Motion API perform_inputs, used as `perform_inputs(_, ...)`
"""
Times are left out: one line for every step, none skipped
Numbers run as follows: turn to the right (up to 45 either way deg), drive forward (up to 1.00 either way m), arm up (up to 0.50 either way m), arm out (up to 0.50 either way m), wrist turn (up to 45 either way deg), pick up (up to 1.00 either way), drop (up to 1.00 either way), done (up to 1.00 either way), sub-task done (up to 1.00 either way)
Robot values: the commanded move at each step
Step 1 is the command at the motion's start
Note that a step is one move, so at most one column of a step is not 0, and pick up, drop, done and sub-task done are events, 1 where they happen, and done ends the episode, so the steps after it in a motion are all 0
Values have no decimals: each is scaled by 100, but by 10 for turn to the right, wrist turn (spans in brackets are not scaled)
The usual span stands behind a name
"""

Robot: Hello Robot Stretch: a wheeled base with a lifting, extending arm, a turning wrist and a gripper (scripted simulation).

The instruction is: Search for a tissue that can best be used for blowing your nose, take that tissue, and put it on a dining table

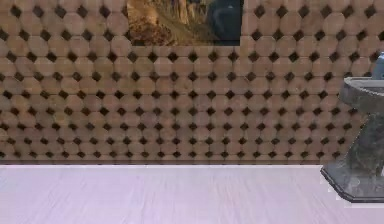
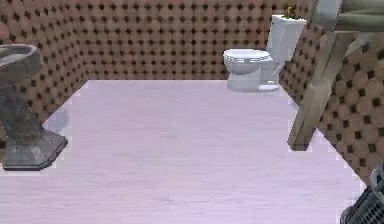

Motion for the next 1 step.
perform_inputs(-450,0,0,0,0,0,0,0,0)
